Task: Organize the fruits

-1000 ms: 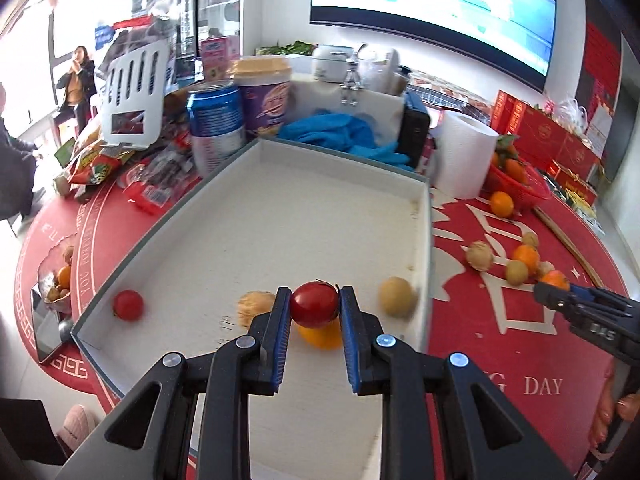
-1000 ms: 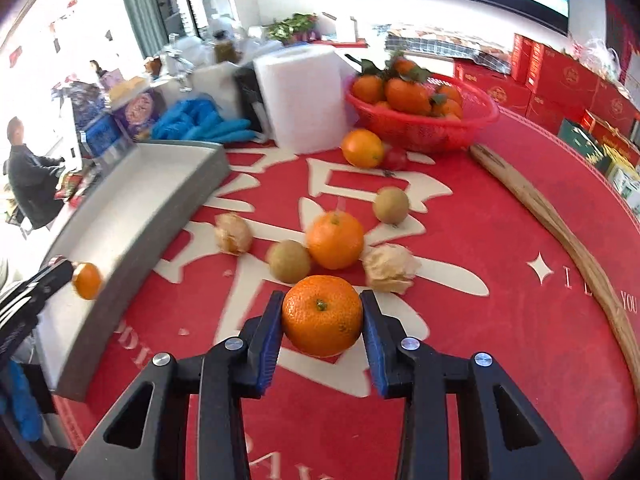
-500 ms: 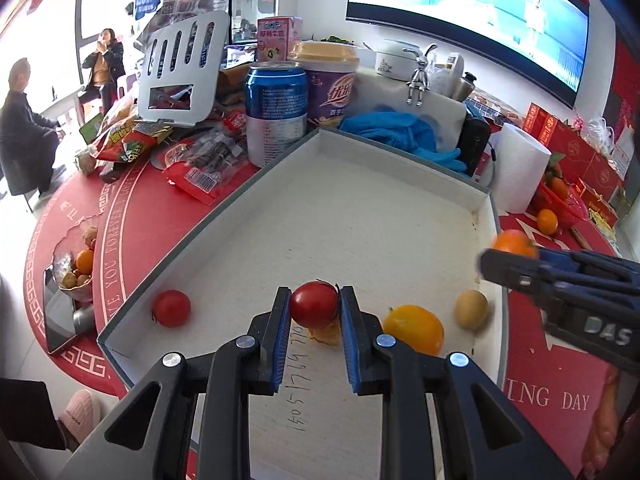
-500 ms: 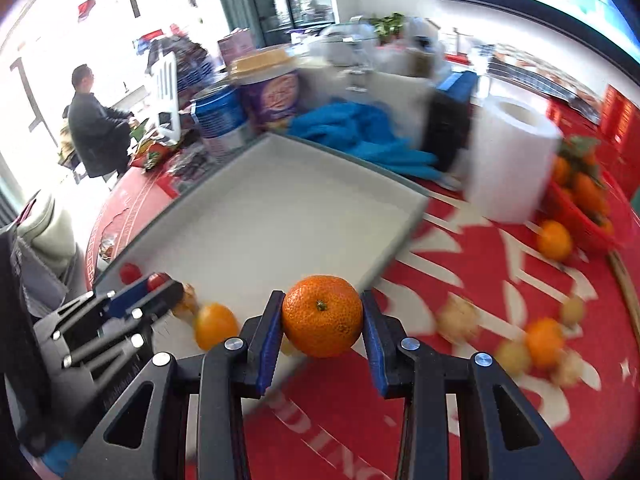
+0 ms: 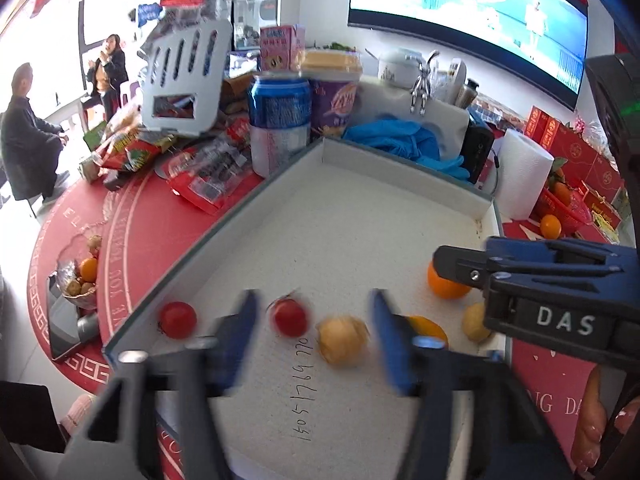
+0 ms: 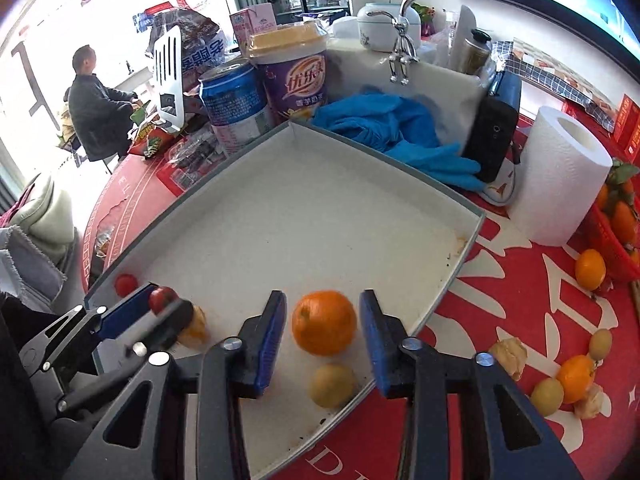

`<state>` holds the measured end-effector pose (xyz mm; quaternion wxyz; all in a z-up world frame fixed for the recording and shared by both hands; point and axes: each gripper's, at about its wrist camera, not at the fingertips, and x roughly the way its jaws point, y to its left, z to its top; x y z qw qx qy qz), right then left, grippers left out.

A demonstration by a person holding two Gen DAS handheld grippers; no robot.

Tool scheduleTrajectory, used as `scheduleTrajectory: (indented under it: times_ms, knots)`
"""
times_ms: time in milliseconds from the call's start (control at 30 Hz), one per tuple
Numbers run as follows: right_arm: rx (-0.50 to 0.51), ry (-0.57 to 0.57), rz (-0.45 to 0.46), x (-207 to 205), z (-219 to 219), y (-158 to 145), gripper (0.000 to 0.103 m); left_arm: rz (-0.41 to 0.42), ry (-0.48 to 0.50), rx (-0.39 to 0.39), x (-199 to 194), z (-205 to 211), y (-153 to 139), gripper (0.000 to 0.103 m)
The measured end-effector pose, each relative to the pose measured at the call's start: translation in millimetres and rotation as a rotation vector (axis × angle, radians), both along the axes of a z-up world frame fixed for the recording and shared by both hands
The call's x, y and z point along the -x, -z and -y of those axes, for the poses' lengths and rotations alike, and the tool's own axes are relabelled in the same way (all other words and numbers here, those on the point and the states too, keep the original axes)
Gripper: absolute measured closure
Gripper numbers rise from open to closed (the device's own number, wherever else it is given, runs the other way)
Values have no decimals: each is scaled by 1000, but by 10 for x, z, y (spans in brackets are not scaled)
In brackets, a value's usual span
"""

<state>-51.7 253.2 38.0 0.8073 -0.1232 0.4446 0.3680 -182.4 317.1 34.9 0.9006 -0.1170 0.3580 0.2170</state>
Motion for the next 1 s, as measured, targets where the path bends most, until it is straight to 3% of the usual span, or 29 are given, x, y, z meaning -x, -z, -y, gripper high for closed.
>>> scheduleTrajectory:
  times_ms: [67,167,367,433,567,700,833,900,1000]
  knots:
    - [-16,11,21,7,37,-67,15,22,1,-21,47,44,-60,25]
    - [-25,45,58,30,197,-192,0,35,40,-35,77,164,-164,24]
    - [-67,253,45,21,1048,-282,0,52,238,-47,29,798,-307,22]
    - [-76,337,36,33,1399,-246,0,27,328,-47,-31,1143,-281,20]
    - [-28,479,47,131,2029,-129,0,-62,405,-19,-202,1661,-67,18]
    - [34,588,30,229,2488,78,0,-148,414,-31,-435,1931,220,18]
    - [70,625,3,201,2689,282,0,-163,395,-3,-595,1946,306,17]
    - [68,641,3,163,2749,340,0,-169,391,-26,-632,1995,326,12]
    - [99,651,17,45,2715,346,0,-190,359,15,-730,1918,376,0]
